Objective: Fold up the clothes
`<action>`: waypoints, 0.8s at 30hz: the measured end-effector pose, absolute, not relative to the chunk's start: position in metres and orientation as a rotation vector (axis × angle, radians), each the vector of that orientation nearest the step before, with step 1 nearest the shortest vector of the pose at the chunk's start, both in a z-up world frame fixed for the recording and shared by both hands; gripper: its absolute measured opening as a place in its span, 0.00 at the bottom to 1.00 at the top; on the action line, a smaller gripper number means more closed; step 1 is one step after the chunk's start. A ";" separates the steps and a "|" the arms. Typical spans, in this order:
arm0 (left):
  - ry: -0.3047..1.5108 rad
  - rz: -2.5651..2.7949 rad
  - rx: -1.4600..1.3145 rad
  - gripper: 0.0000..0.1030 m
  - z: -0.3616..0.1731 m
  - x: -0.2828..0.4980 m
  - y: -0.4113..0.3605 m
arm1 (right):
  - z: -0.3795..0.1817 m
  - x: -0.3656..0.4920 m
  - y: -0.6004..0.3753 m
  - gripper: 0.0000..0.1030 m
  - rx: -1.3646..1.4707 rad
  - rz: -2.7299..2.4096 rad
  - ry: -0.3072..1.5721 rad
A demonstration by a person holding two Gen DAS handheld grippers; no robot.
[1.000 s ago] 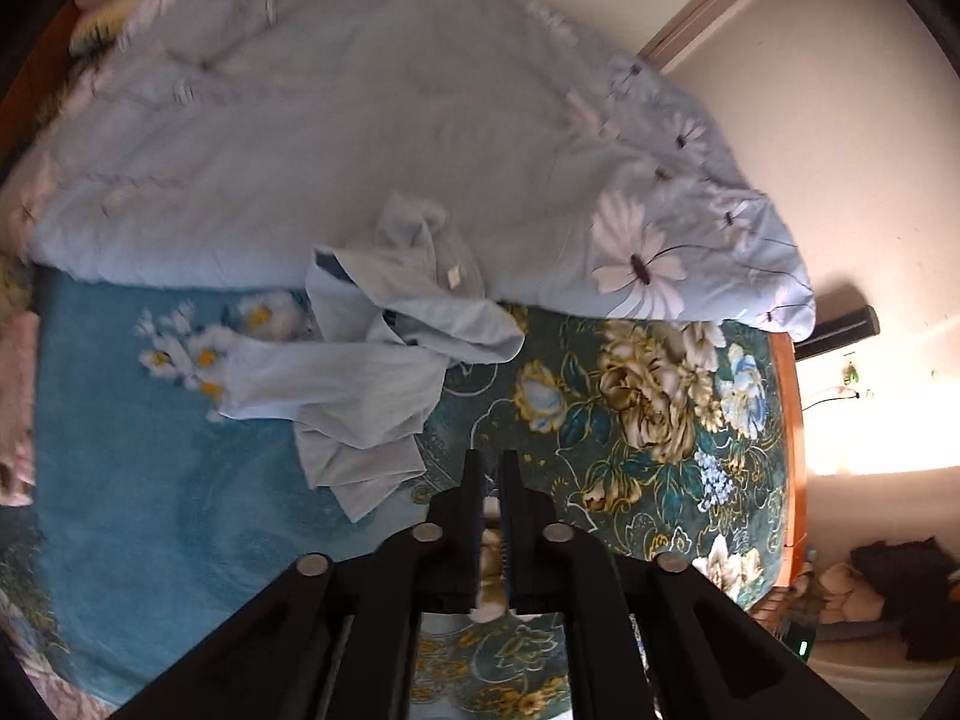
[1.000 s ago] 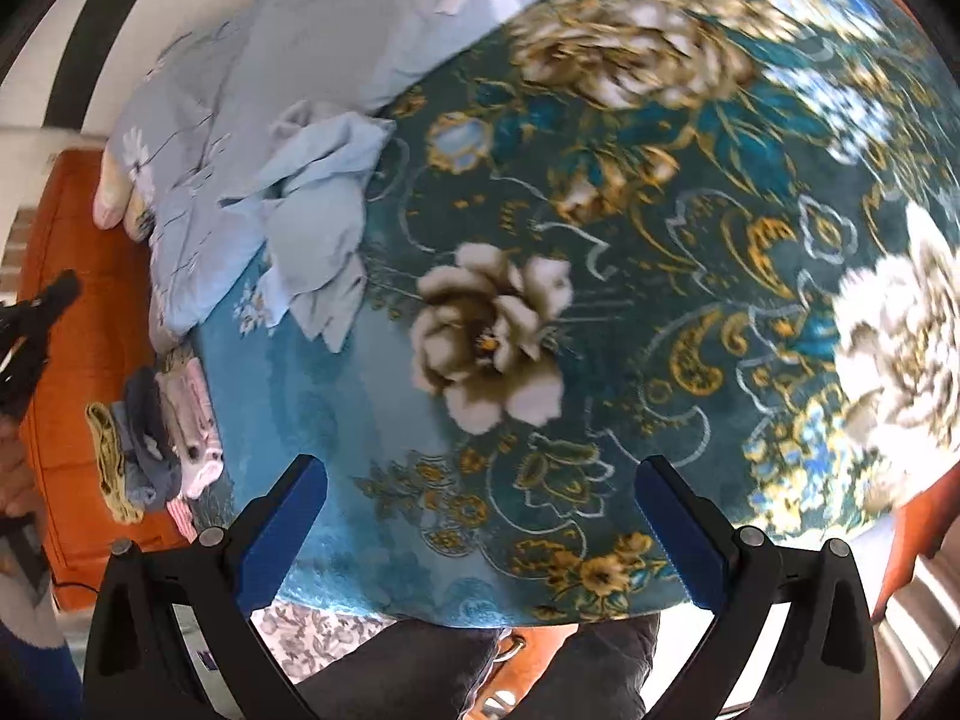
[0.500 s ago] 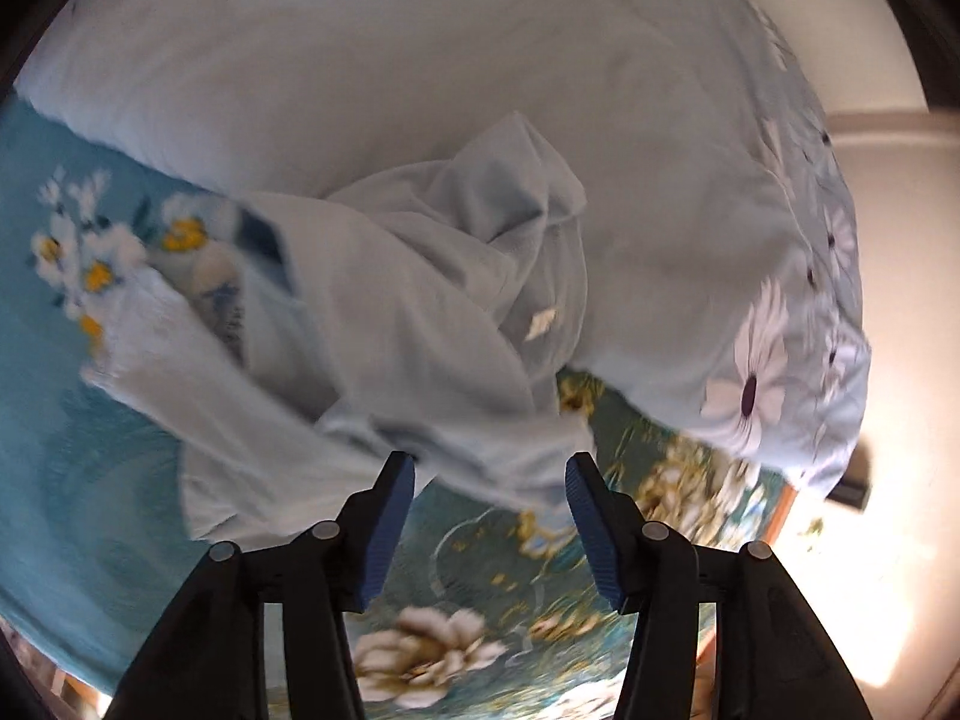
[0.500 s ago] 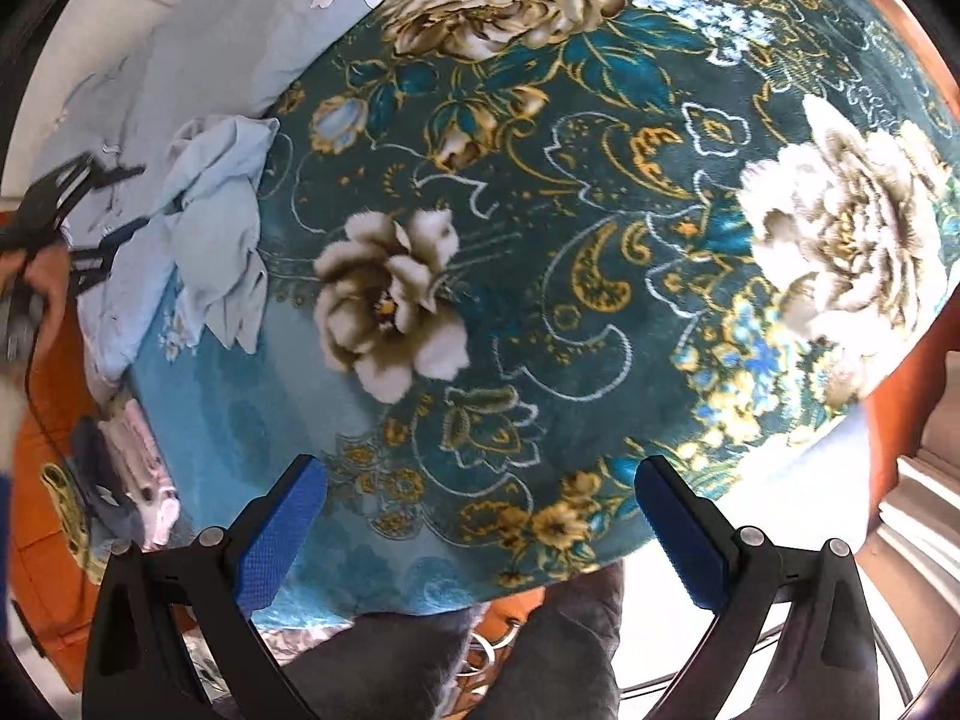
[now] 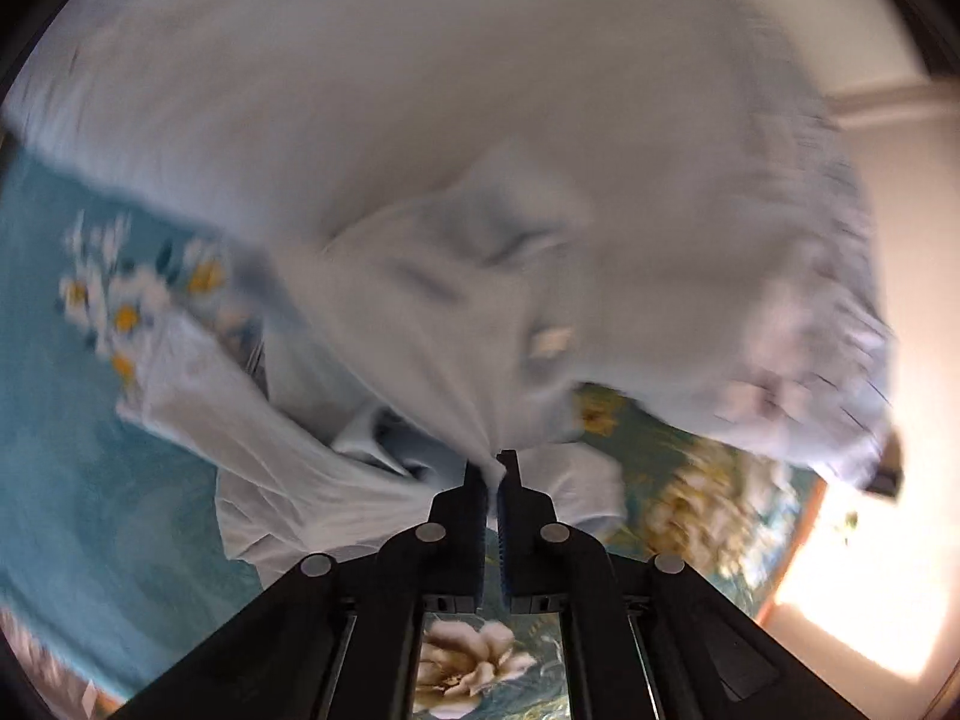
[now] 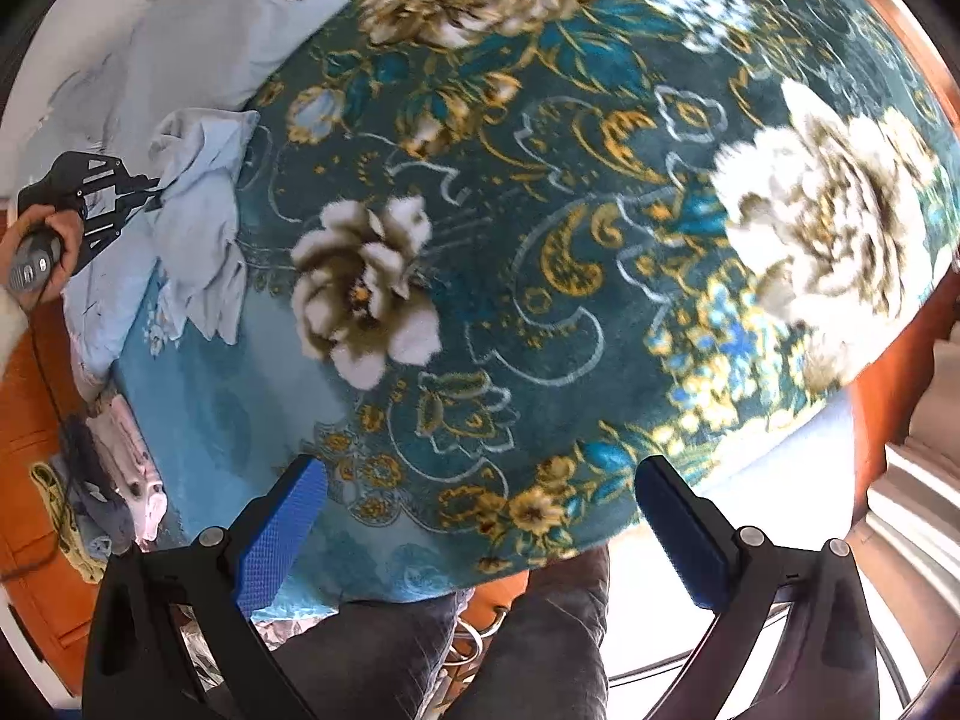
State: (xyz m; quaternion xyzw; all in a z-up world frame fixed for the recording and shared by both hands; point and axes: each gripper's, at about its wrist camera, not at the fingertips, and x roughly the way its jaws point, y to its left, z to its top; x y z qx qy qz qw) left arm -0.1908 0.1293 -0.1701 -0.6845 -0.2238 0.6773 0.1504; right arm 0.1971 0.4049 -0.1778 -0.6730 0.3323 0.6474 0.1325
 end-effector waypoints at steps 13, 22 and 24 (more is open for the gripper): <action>-0.493 2.125 -1.140 0.03 0.131 -0.127 0.031 | -0.148 0.130 0.384 1.00 -1.922 2.271 0.993; -0.355 2.193 -0.885 0.03 0.215 -0.038 0.034 | -0.071 0.091 0.354 1.00 -1.705 2.655 1.147; -0.350 2.172 -0.916 0.03 0.207 -0.025 0.044 | -0.060 0.082 0.350 1.00 -1.662 2.690 1.230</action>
